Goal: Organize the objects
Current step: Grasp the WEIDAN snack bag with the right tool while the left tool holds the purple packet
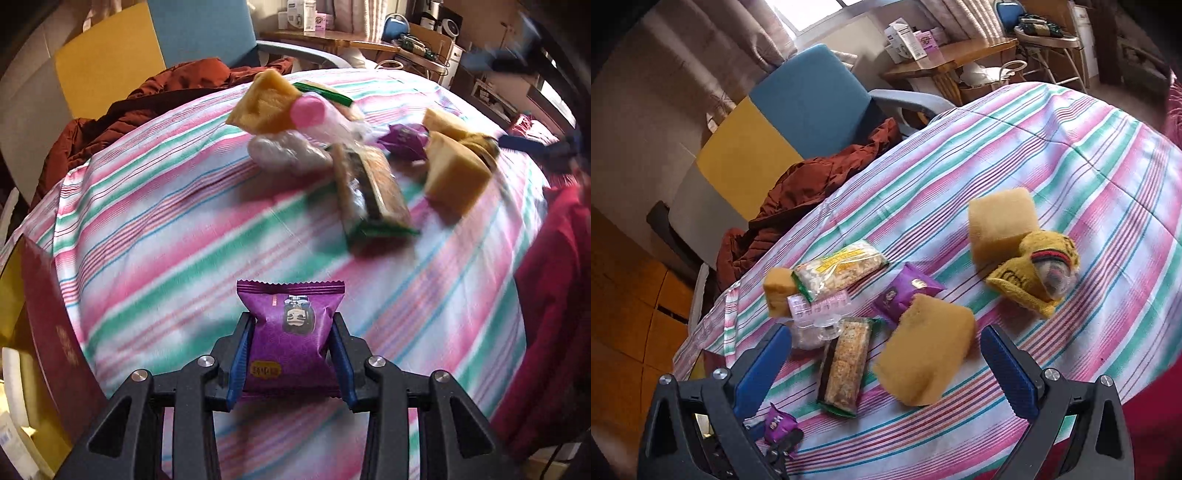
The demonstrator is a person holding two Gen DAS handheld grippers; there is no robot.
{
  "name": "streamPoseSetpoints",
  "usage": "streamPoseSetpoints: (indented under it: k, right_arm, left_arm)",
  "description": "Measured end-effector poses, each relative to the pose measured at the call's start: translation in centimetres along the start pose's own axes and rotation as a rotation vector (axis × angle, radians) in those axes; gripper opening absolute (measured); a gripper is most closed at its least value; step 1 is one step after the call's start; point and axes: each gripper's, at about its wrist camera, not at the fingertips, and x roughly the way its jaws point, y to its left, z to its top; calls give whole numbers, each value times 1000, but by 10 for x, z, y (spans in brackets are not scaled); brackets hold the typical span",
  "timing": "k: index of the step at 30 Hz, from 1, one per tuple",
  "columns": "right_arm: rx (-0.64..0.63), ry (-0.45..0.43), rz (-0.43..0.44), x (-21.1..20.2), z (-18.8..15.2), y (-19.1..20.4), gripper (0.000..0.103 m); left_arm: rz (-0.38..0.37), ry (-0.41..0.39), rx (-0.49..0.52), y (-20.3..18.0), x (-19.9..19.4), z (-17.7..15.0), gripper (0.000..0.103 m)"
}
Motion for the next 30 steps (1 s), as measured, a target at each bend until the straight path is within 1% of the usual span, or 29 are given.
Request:
streamPoseSetpoints:
  k: [3, 5, 7, 10, 13, 18, 19, 21, 22, 23, 25, 27, 30]
  right_arm:
    - [-12, 31, 56, 9, 10, 17, 103]
    - [6, 61, 101, 21, 22, 27, 103]
    - [39, 106, 141, 40, 35, 35, 103]
    - [103, 176, 155, 75, 52, 42, 103]
    - [187, 249, 123, 111, 60, 42, 103]
    - [223, 306, 35, 158, 67, 48, 102]
    - [225, 331, 7, 168, 66, 47, 99]
    - [208, 360, -46, 181, 63, 46, 70]
    - [170, 346, -60, 182, 63, 49, 52]
    - [135, 338, -64, 180, 61, 52, 46]
    - [92, 320, -41, 168, 57, 58, 45]
    - [19, 268, -30, 146, 56, 66, 44]
    - [-77, 216, -1, 115, 53, 78, 44]
  left_arm:
    - [8, -27, 15, -6, -5, -9, 40]
    - [-5, -38, 5, -4, -6, -10, 40]
    - [-21, -45, -12, -2, -7, -12, 40]
    - [-28, -60, -16, 1, -5, -12, 40]
    - [-49, -79, -32, 5, -5, -16, 40]
    - [-74, -97, -44, 9, -5, -20, 40]
    - [-75, -100, -43, 9, -5, -20, 40]
    - [-84, -105, -51, 10, -6, -22, 40]
    - [-89, -108, -55, 11, -7, -23, 40]
    - [-94, -111, -58, 12, -7, -23, 40]
    - [-96, -118, -63, 12, -7, -24, 40]
    - [-95, -122, -67, 12, -7, -25, 40]
    - [-93, -123, -83, 14, -10, -26, 39]
